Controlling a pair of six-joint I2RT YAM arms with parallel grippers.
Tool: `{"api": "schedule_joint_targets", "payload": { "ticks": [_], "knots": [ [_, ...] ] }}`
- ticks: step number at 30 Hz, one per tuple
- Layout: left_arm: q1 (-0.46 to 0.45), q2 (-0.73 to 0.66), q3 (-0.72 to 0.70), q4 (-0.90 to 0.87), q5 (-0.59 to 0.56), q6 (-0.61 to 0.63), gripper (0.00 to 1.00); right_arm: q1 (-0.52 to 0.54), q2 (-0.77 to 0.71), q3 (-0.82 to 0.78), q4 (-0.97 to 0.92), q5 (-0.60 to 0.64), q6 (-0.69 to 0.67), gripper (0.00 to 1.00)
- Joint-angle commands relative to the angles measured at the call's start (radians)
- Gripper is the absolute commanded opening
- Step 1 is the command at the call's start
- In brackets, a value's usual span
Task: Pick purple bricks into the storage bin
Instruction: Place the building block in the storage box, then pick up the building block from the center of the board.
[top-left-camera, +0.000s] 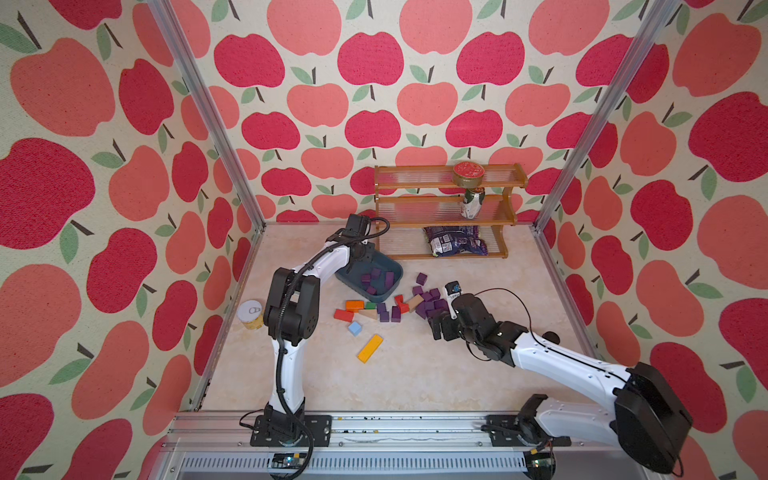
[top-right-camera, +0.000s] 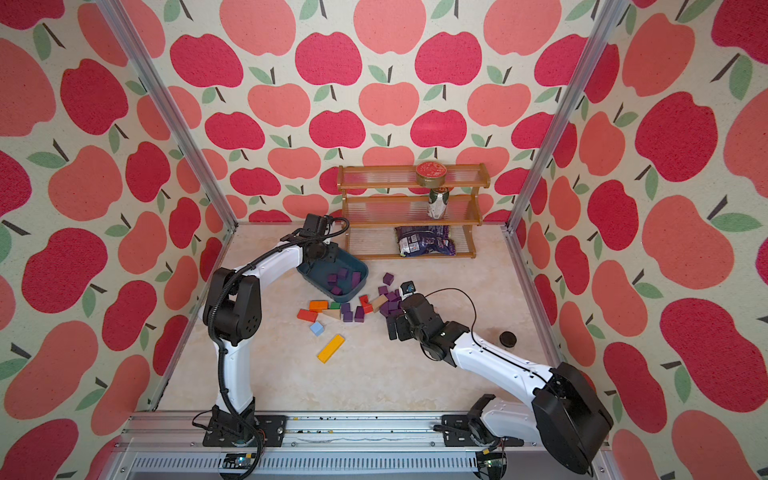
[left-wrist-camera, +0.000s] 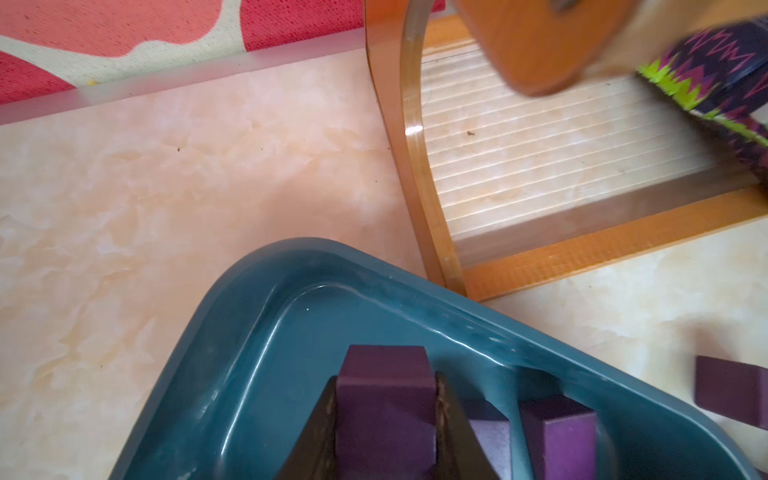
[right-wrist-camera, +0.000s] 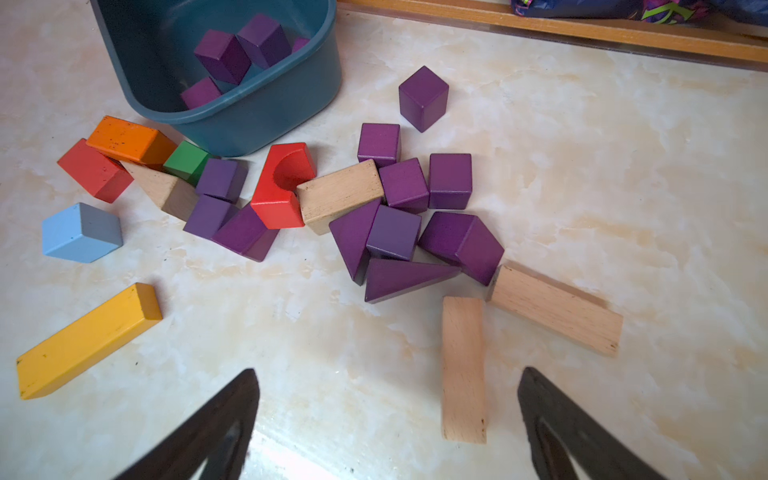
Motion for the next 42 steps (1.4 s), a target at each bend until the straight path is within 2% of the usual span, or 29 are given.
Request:
{"api": "schedule_joint_targets", "payload": {
  "ticks": [1,2,3,4,6,7,12,16,21,27,30,33,36,42],
  "knots": [
    [0.014,0.024,0.048,-0.058,0.019,0.001,0.33,-0.008,0.024,0.031,0.009,-0.017,0.000,0.99],
    [0.016,0.027,0.047,-0.056,0.014,-0.005,0.42,-0.008,0.029,0.034,0.006,-0.020,0.001,0.99],
    [0.016,0.029,0.045,-0.055,0.007,-0.013,0.57,-0.008,0.034,0.037,0.006,-0.021,0.002,0.99],
    [0.017,0.026,0.042,-0.056,-0.008,-0.023,0.79,-0.009,0.038,0.039,0.003,-0.023,0.003,0.99],
    [0.015,-0.001,0.010,-0.034,-0.026,-0.040,0.96,-0.010,0.047,0.048,-0.011,-0.022,0.011,0.99],
    [0.012,-0.025,-0.027,-0.006,-0.030,-0.050,0.99,-0.010,0.053,0.055,-0.022,-0.025,0.011,0.99],
    [-0.017,-0.203,-0.223,0.133,-0.060,-0.095,0.99,-0.018,0.102,0.119,-0.118,-0.057,0.012,0.99],
    [-0.094,-0.394,-0.412,0.234,-0.148,-0.093,0.99,-0.020,0.135,0.166,-0.177,-0.055,0.011,0.99],
    [-0.195,-0.618,-0.639,0.310,-0.219,-0.135,0.99,-0.021,0.170,0.209,-0.155,-0.123,0.037,0.99],
    [-0.271,-0.882,-0.854,0.288,-0.265,-0.171,0.99,-0.018,0.288,0.297,-0.124,-0.232,0.078,0.87],
    [-0.275,-1.018,-0.947,0.266,-0.278,-0.185,0.99,-0.004,0.365,0.343,-0.102,-0.281,0.100,0.84],
    [-0.273,-1.162,-1.051,0.286,-0.235,-0.162,0.99,0.026,0.433,0.400,-0.099,-0.308,0.116,0.81],
    [-0.269,-1.277,-1.165,0.334,-0.231,-0.156,0.99,0.064,0.489,0.463,-0.117,-0.294,0.100,0.79],
    [-0.221,-1.403,-1.280,0.323,-0.205,-0.152,0.99,0.095,0.593,0.573,-0.222,-0.255,0.089,0.74]
  ]
}}
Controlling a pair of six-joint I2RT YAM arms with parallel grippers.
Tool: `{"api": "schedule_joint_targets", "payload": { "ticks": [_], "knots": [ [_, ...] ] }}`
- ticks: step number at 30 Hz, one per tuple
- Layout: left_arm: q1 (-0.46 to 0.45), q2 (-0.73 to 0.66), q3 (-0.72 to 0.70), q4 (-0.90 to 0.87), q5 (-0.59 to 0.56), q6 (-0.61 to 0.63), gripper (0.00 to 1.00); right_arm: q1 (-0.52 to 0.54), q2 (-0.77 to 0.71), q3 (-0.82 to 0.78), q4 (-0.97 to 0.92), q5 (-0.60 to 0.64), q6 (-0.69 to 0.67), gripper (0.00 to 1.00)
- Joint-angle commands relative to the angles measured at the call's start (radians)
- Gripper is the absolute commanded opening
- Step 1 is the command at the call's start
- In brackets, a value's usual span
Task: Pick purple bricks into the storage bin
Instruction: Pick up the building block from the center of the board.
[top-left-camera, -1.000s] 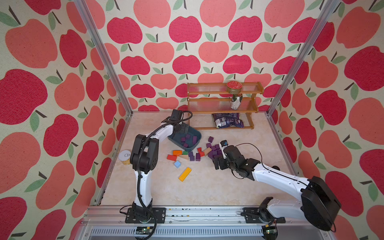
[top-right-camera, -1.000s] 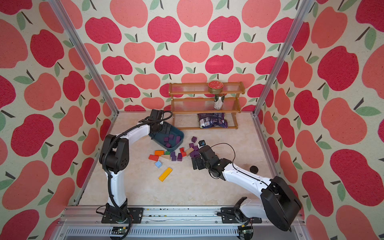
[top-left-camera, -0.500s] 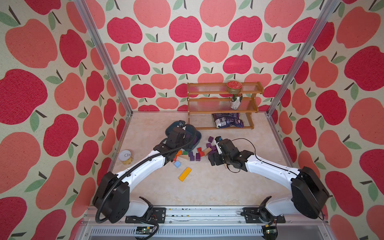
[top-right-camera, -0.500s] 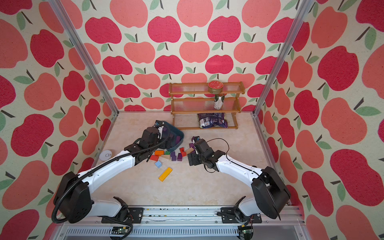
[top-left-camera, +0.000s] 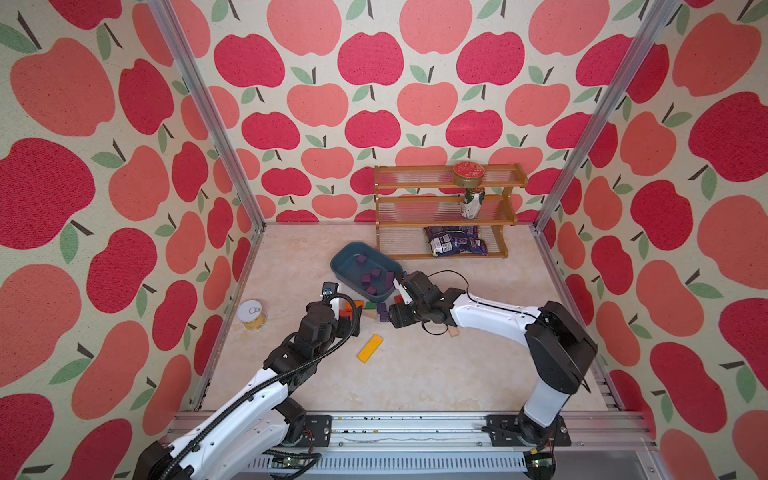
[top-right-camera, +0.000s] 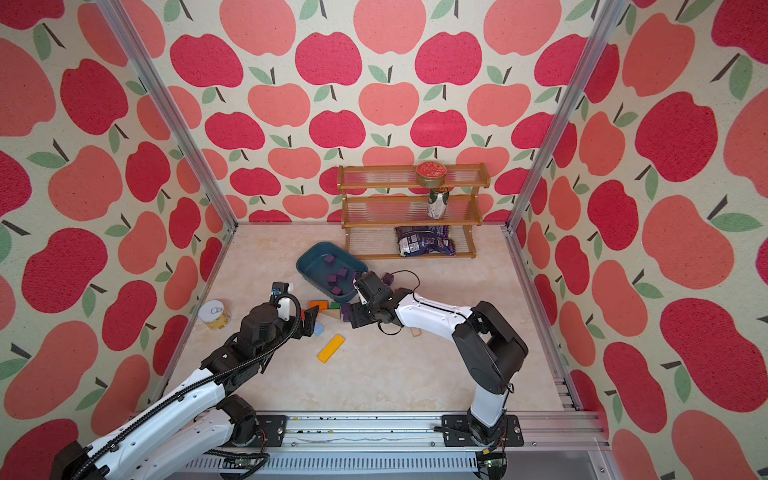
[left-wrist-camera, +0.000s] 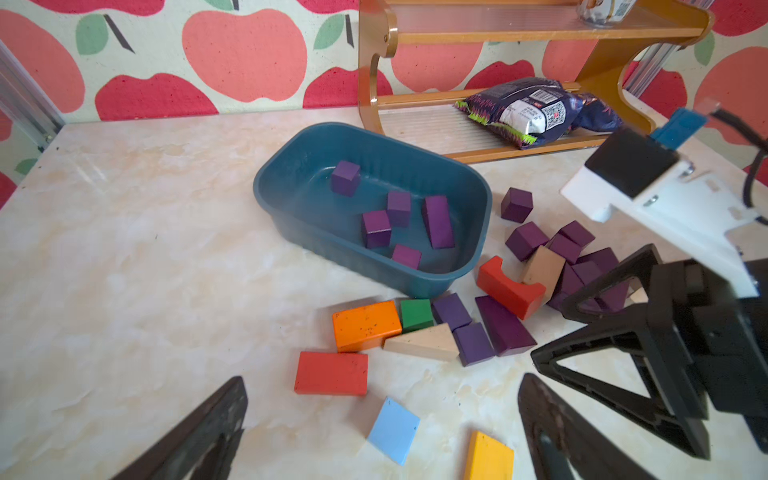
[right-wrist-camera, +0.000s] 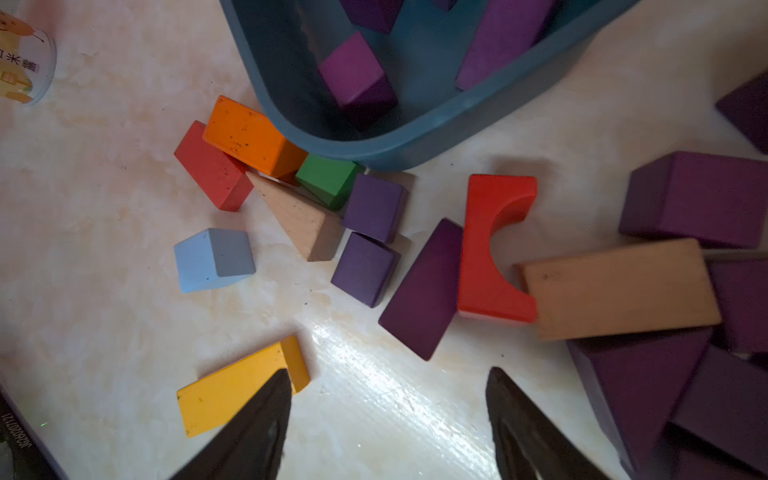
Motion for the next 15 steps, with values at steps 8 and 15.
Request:
{"api": "schedule_joint_targets", "payload": {
  "ticks": [8,15],
  "knots": [
    [0.060,-0.109,-0.126,0.085,0.101,0.050,0.99,0.002,0.109,0.117,-0.143,0.033,0.007,0.66],
    [0.065,-0.081,-0.128,0.106,0.117,0.046,0.99,0.001,0.158,0.174,-0.185,0.058,0.015,0.62]
  ]
}}
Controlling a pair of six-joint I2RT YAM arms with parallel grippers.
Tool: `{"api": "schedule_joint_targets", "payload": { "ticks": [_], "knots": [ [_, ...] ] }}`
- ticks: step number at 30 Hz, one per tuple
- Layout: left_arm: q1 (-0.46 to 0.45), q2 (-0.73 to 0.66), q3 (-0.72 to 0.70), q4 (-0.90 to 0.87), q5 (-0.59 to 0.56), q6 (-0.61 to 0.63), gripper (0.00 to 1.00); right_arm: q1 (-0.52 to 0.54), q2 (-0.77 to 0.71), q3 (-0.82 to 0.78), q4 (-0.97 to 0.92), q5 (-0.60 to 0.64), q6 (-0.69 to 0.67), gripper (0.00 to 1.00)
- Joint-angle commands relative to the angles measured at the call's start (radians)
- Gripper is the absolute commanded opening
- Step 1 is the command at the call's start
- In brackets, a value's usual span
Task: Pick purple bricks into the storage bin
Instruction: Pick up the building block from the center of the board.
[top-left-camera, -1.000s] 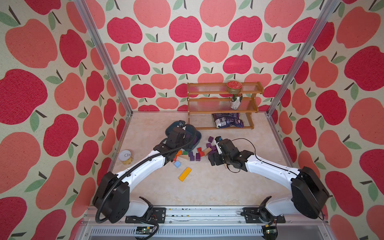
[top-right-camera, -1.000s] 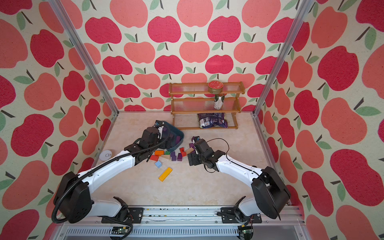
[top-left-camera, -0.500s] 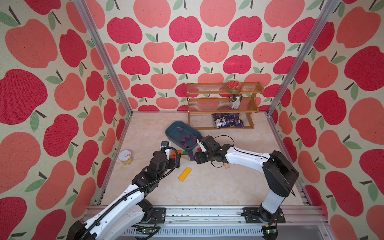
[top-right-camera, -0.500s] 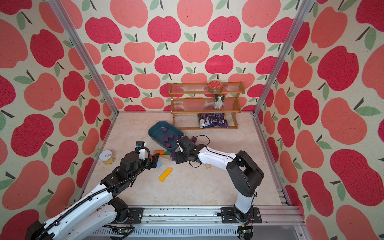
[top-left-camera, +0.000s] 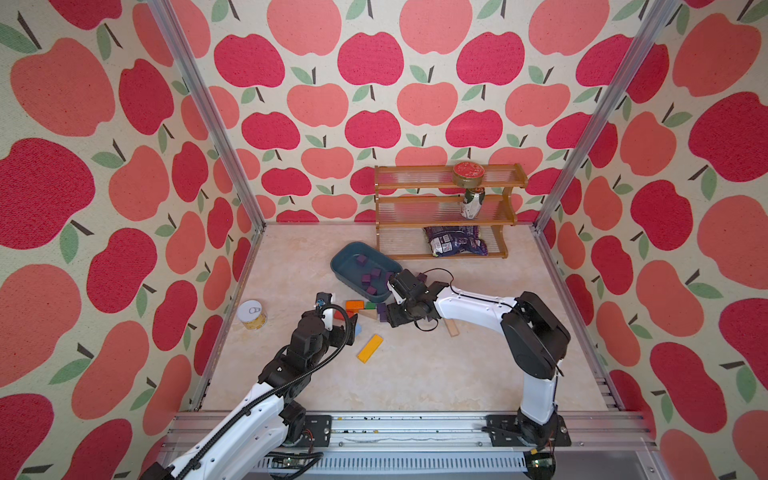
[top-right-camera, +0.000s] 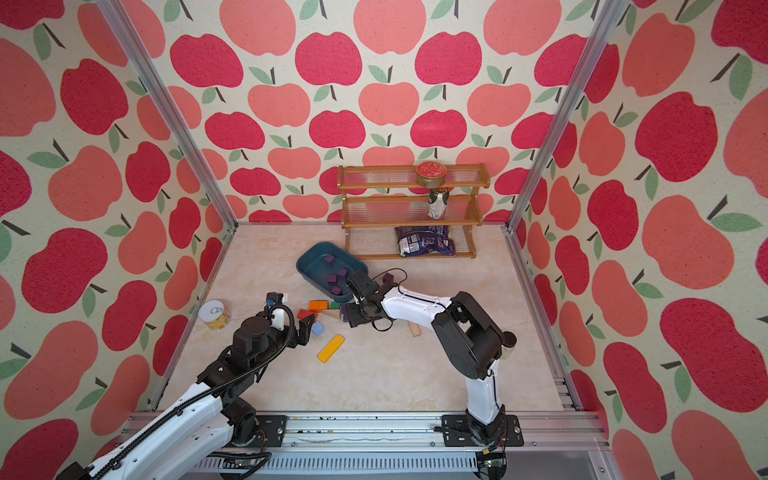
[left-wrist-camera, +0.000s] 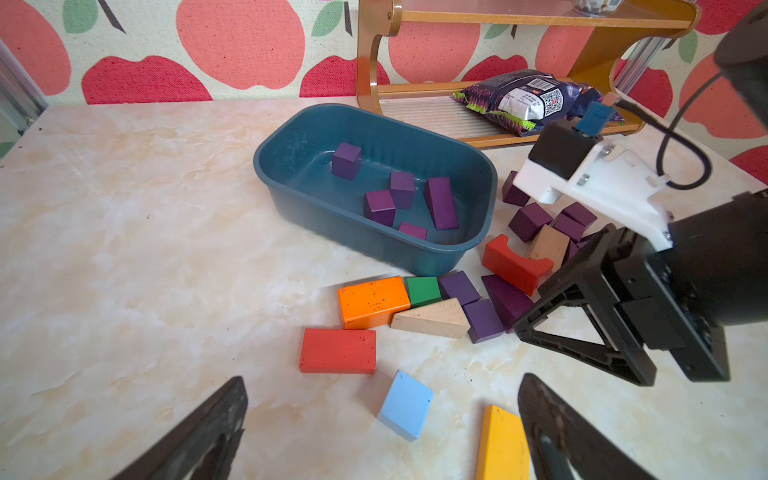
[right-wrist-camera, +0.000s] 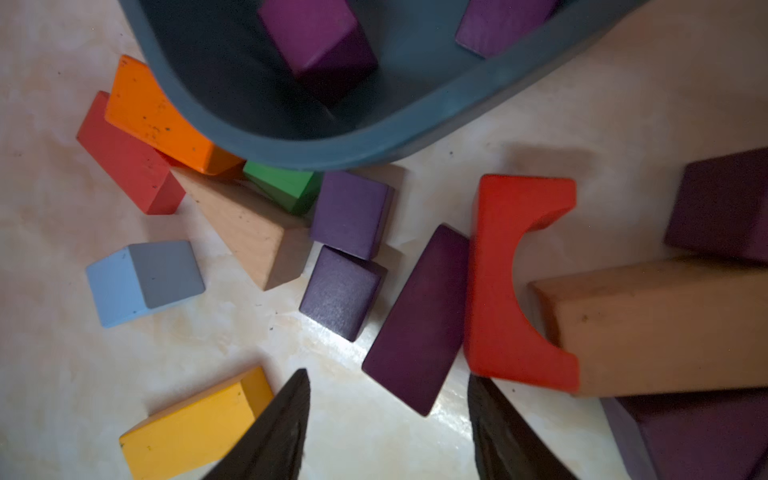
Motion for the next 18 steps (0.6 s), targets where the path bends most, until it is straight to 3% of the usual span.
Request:
{"api": "schedule_joint_targets", "payload": {
  "ticks": [1,12,18],
  "knots": [
    [0.007,0.012,-0.009,0.036,0.026,0.015,0.99,-0.003,0.024,0.044,-0.060,0.035,0.018,0.62],
    [0.011,0.034,-0.046,0.047,0.028,0.011,0.99,-0.019,0.087,0.084,-0.088,0.031,0.057,0.49],
    [0.017,0.040,-0.046,0.049,0.029,0.007,0.99,-0.026,0.087,0.078,-0.085,0.042,0.059,0.48]
  ]
}}
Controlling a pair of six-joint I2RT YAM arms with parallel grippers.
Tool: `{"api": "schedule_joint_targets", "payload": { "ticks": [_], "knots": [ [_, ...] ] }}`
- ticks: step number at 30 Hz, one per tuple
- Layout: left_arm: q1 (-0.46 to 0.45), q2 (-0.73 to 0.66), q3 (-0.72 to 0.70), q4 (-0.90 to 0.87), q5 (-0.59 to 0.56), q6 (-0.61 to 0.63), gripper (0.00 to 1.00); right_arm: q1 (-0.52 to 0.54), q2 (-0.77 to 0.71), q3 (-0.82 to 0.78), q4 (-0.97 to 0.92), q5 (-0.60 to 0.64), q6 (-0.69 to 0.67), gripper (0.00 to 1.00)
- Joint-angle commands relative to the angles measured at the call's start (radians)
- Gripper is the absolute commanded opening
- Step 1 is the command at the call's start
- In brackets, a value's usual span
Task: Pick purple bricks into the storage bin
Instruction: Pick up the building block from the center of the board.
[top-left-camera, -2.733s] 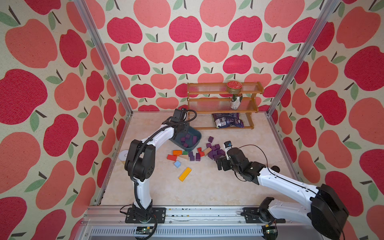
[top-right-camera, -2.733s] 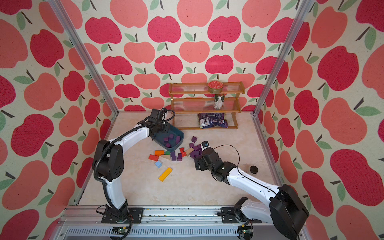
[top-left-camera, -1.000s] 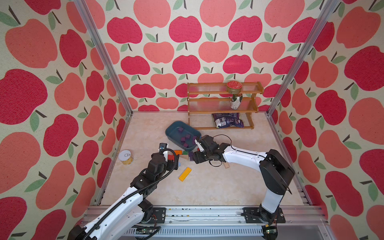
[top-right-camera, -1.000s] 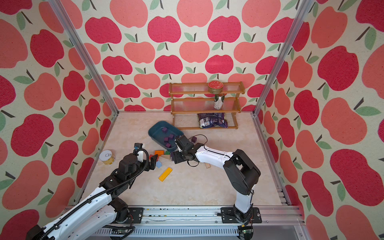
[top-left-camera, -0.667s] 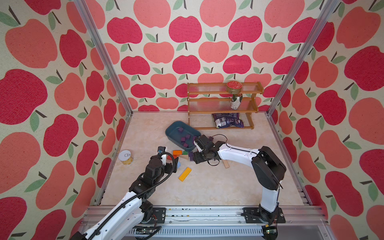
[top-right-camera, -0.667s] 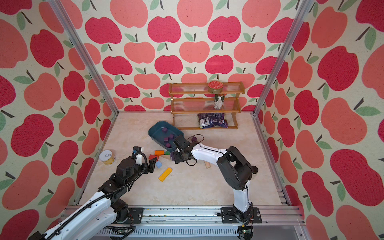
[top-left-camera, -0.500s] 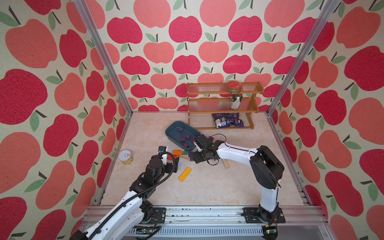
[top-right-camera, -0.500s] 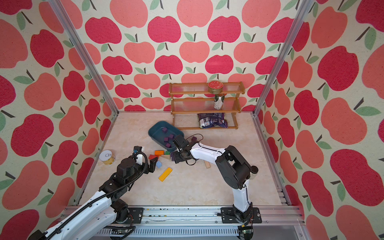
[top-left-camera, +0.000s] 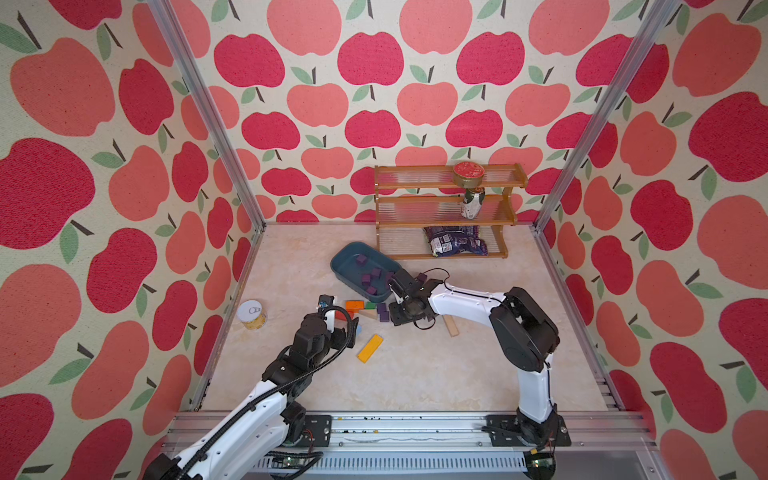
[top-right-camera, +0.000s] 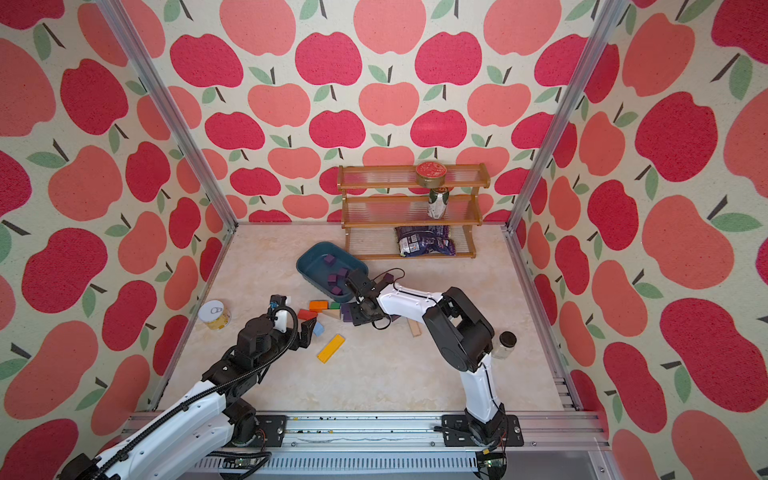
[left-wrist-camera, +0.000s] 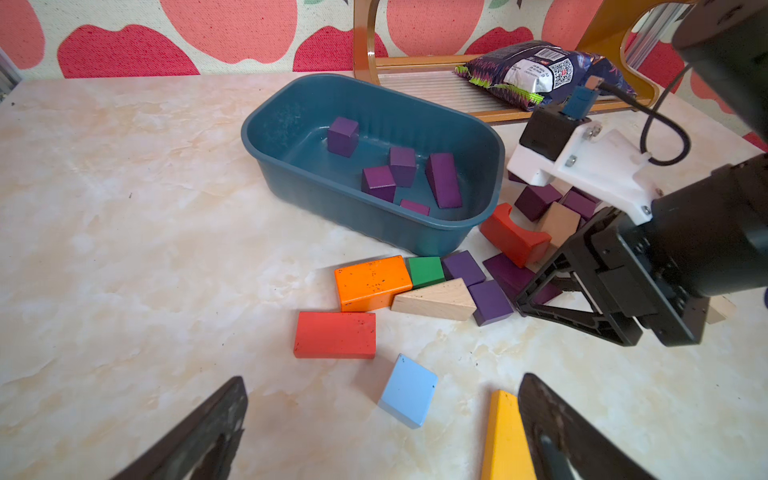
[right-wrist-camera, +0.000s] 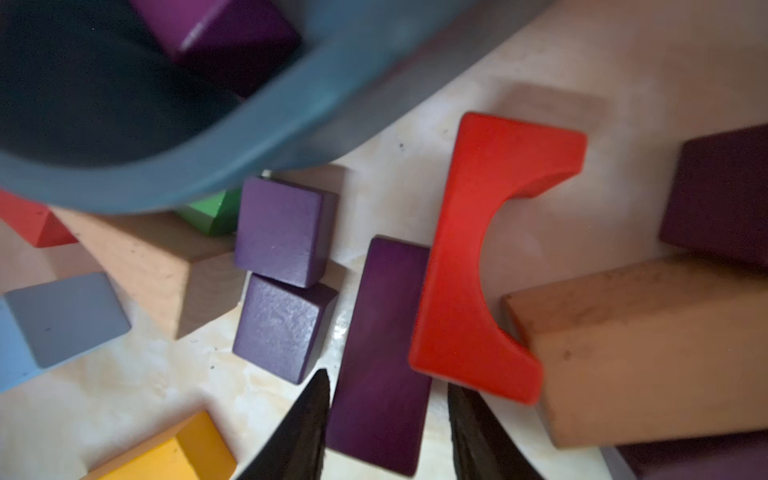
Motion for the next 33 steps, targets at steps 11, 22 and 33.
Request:
{"api": "schedule_joint_targets", "payload": {
  "ticks": [11,22,33],
  "knots": [
    [0.018,0.004,-0.012,0.018,0.017,0.003,0.99,-0.012,0.046,0.045,-0.036,0.012,-0.004,0.44],
    [0.027,0.015,-0.011,0.020,0.018,-0.006,0.99,-0.010,0.057,0.052,-0.048,0.013,-0.004,0.25],
    [0.031,0.018,-0.012,0.021,0.018,-0.009,0.99,0.008,-0.062,0.031,-0.039,-0.016,0.009,0.16]
  ]
}}
